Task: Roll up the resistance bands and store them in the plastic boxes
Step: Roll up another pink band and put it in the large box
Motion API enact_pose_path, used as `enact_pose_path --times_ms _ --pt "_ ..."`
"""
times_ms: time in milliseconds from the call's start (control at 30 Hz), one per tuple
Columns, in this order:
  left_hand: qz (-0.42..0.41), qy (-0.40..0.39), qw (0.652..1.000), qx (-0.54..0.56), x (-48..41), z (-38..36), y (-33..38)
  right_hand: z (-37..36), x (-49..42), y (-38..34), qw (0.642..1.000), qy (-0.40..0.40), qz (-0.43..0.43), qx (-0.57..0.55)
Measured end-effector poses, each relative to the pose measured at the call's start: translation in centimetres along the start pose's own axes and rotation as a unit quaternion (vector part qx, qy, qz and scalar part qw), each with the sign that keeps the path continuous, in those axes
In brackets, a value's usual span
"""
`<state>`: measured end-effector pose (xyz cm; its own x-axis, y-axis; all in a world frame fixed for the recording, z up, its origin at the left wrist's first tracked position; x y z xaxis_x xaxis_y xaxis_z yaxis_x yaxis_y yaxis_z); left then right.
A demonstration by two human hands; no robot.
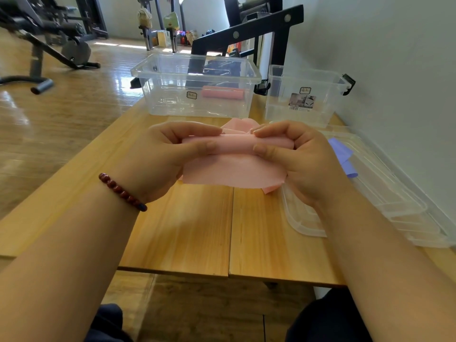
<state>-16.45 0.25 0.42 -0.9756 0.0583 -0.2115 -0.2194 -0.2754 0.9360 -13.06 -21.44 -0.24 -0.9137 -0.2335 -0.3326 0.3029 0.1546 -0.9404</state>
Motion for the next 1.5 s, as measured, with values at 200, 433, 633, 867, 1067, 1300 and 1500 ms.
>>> enact_pose_path --times_ms 200,433,633,867,1067,1300,1500 --pt "-0.012 -0.006 1.000 -0.011 -0.12 0.03 -0.23 0.22 -0.16 0.13 0.998 0.020 -0.046 0.024" --pt "0.006 -0.014 1.000 -0.013 0.05 -0.22 -0.07 -0.06 -0.01 0.11 1.000 0.012 -0.011 0.010" --pt "-0.032 0.008 0.999 -0.034 0.09 -0.14 0.05 -0.02 -0.10 0.14 1.000 -0.016 0.005 -0.024" --pt "-0.038 0.018 0.998 -0.046 0.10 -0.21 -0.01 -0.13 -0.06 0.28 0.997 0.025 -0.060 -0.042" --pt "0.013 -0.004 1.000 0.026 0.16 -0.36 0.13 0.07 -0.24 0.53 0.995 0.014 -0.042 -0.094" --pt "-0.018 0.007 1.000 0.022 0.13 -0.27 0.15 0.05 -0.25 0.41 0.994 -0.001 -0.040 -0.098" --pt "-0.021 -0.004 0.999 0.031 0.23 -0.40 -0.02 -0.15 -0.17 0.30 0.994 0.027 -0.053 -0.094"
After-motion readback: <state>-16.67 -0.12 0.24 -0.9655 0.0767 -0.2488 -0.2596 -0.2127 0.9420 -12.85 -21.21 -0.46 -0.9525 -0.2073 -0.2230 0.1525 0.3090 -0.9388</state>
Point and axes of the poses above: each hand's wrist, its own x-axis away from the middle knuckle, its own z-axis out of the back of the hand, y = z × x, the point moved 1 cm from there along -x, towards the middle knuckle, and after that the axes turned 10 degrees about -x, right-handed, at the moved point
